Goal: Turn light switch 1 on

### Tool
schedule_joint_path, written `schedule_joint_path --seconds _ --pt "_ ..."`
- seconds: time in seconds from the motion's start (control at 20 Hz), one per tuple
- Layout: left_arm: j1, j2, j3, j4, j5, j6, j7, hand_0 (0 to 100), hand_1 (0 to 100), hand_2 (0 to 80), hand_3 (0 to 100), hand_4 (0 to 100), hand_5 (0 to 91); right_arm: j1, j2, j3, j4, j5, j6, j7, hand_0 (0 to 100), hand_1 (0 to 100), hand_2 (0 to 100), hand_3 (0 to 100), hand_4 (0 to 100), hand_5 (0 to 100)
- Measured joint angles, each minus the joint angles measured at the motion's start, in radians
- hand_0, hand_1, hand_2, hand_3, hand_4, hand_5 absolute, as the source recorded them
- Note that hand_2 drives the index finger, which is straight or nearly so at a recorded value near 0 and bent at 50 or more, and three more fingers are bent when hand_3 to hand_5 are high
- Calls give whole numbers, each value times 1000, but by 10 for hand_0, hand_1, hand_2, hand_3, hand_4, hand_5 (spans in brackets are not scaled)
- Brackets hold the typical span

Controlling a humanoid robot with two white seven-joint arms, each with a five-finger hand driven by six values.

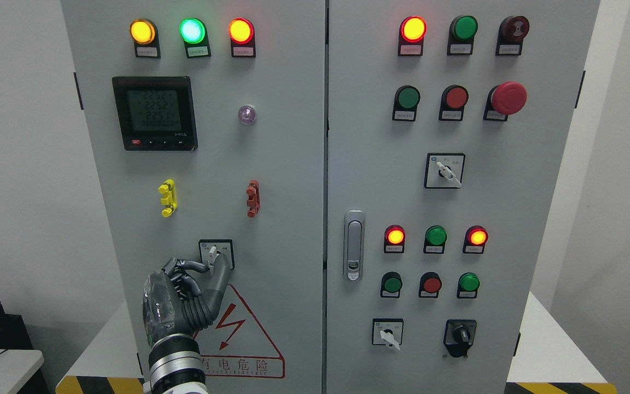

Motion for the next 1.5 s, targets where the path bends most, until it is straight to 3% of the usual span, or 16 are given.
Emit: schedule_joint_path --seconds 1.5 --pt "-14 -2 -6 -3 -3 50 14 161 541 639 1000 1000 848 0 0 0 0 0 0 0 120 389 0 0 0 0"
